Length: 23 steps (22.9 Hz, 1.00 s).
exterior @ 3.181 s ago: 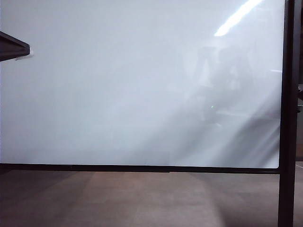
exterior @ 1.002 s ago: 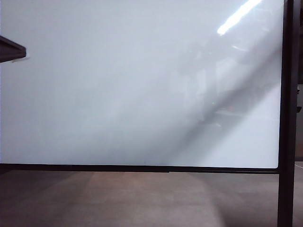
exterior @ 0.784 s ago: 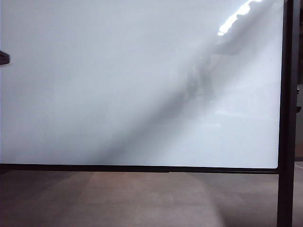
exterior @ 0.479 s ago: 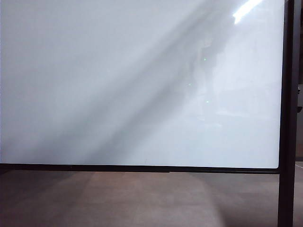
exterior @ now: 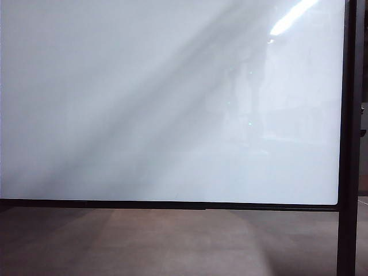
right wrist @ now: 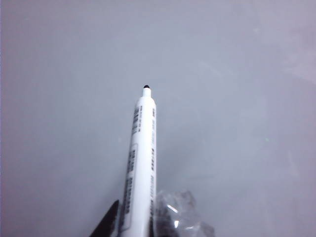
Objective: Reach to the right to find the marker pen, pick it up, and write the number 8 on the whiteboard.
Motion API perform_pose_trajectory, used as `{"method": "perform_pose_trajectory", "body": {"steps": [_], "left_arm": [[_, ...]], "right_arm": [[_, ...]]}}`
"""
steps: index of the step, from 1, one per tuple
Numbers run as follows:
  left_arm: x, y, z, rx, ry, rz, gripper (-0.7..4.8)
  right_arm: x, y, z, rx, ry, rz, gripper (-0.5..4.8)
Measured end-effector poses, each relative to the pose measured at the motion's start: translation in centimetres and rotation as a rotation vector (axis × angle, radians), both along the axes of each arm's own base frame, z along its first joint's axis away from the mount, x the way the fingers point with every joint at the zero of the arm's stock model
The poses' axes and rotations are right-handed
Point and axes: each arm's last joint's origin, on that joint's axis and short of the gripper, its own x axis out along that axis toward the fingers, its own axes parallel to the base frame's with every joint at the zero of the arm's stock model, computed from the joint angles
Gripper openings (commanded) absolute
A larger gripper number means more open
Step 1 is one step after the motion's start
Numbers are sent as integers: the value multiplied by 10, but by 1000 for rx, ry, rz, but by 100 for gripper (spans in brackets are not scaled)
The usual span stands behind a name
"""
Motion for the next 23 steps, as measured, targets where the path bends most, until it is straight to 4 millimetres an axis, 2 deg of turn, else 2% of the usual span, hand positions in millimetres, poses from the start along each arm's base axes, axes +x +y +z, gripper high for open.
{"method": "perform_pose_trajectory", "body": {"steps": [8, 10, 15, 17, 20, 23], "left_arm": [[-1, 0, 4, 1, 2, 0, -5], [-4, 1, 17, -8, -26, 0, -5], [-21, 7, 69, -61, -196, 0, -5], [-27, 9, 84, -75, -241, 0, -5], [-34, 11, 97, -89, -286, 0, -5], [-35, 11, 98, -90, -287, 0, -5]], "right_arm": [[-1, -1, -1, -1, 17, -25, -6], [0, -1, -2, 0, 22, -34, -6], [2, -1, -3, 0, 30, -41, -6], [5, 0, -5, 0, 31, -40, -6], [13, 12, -10, -1, 50, -11, -6], [23, 31, -13, -8, 75, 32, -6]]}}
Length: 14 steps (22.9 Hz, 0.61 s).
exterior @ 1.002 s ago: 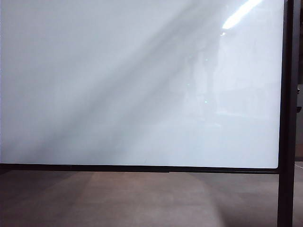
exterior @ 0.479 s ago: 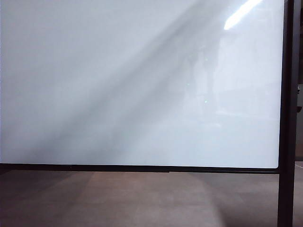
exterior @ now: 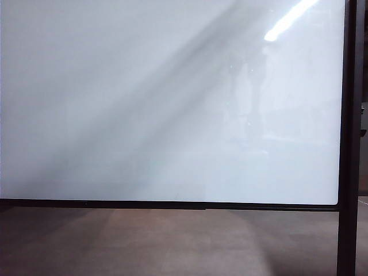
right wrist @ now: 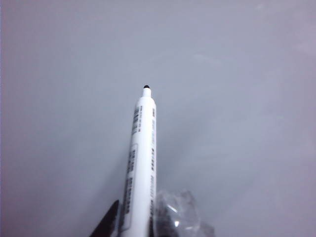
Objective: Reach to the right to find the marker pen, pick it up, and write the number 8 on the whiteboard.
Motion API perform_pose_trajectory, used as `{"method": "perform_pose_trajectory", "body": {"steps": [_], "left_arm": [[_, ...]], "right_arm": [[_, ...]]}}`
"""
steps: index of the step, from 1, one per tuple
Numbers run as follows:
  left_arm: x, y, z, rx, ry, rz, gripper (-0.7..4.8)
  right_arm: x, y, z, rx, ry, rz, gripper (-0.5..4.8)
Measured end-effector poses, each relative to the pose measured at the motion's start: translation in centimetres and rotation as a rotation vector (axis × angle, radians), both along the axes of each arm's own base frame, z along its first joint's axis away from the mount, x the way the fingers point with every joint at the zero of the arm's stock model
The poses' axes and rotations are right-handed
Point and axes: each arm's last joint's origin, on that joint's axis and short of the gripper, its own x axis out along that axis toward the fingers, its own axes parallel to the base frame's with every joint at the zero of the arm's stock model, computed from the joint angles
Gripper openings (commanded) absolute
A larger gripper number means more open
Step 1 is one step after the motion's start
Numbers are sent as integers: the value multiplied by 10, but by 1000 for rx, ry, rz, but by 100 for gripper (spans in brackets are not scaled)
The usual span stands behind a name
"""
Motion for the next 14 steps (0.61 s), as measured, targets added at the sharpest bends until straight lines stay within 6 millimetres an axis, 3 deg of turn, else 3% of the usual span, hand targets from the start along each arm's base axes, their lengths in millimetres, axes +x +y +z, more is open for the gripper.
{"method": "perform_pose_trajectory", "body": {"steps": [5, 14], "left_arm": [[1, 0, -2, 6, 18, 0, -5], [1, 0, -2, 6, 21, 0, -5]], "right_arm": [[20, 32, 4, -4, -14, 41, -6], [58, 51, 20, 11, -37, 19, -6]]}}
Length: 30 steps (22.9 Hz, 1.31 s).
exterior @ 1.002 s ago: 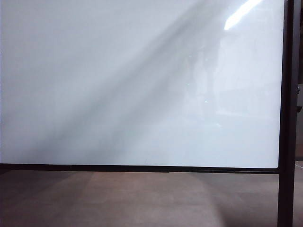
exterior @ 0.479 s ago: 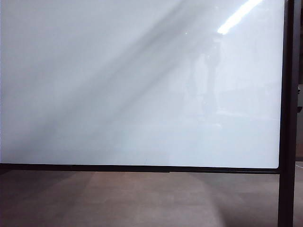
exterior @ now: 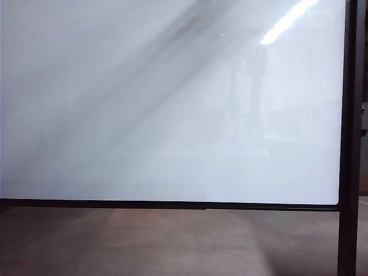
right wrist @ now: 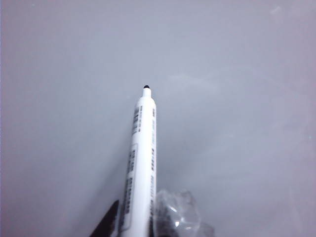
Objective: Reach to the right to find the marker pen, pick it up, and write the number 8 on the whiteboard.
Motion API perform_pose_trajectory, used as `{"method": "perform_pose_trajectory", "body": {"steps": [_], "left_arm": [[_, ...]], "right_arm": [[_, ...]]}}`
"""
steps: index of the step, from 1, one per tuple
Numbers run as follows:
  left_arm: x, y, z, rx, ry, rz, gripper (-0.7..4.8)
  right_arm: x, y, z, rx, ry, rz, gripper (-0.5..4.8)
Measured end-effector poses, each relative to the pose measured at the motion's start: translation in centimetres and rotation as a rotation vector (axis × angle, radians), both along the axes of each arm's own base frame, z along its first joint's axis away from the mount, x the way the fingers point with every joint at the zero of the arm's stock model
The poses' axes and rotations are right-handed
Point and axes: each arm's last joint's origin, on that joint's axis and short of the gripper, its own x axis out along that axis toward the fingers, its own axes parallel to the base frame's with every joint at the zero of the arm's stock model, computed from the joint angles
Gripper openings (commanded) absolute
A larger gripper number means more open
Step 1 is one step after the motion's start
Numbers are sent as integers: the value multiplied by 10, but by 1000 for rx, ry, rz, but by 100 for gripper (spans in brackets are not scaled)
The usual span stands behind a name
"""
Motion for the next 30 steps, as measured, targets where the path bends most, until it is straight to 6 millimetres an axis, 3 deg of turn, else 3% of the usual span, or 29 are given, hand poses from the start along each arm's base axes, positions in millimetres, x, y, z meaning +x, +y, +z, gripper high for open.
{"method": "perform_pose_trajectory", "body": {"steps": [8, 30], "left_arm": [[-3, 1, 5, -2, -8, 0, -5], [-4, 1, 7, -4, -13, 0, -5]], "right_arm": [[5, 3, 5, 3, -13, 0, -6], [24, 12, -18, -27, 51, -2, -6]]}}
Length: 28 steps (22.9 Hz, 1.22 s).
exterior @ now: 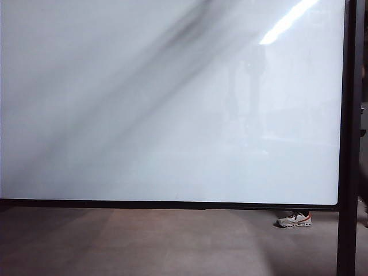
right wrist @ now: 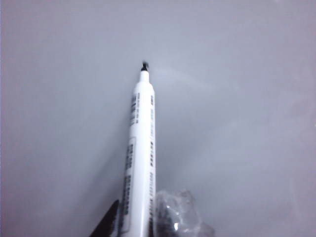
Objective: Reach to the right to find the marker pen, pick it up, and write the number 8 on the whiteboard.
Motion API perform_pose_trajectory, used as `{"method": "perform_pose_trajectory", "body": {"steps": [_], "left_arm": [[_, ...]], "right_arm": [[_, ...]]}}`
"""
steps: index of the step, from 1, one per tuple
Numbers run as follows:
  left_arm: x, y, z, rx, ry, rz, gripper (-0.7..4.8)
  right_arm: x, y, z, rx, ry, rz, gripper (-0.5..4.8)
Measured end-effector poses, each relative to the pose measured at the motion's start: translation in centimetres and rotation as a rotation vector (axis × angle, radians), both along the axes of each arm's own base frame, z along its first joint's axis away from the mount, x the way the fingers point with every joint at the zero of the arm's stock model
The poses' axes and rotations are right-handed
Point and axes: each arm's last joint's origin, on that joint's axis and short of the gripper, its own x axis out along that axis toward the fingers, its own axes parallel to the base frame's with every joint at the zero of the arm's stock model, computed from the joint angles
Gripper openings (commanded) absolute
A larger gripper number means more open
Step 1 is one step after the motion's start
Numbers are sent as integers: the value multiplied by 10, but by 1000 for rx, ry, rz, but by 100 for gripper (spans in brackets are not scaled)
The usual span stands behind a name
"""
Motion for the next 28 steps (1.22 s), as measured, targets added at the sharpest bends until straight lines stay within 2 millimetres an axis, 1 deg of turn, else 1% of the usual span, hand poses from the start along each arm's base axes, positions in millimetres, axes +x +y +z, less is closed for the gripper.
{"method": "perform_pose_trajectory", "body": {"steps": [1, 7, 15, 25, 28], "left_arm": [[0, 0, 0, 0, 0, 0, -5], [0, 0, 0, 0, -1, 0, -5], [-1, 0, 1, -1, -4, 0, -5], [-1, 0, 1, -2, -5, 0, -5], [-1, 0, 1, -2, -5, 0, -5]], "right_arm": [[0, 0, -2, -4, 8, 0, -6], [2, 1, -28, -39, 86, 5, -6], [1, 2, -38, -49, 109, 6, -6], [0, 1, -69, -66, 196, 7, -6], [0, 1, -71, -66, 200, 7, -6]]}}
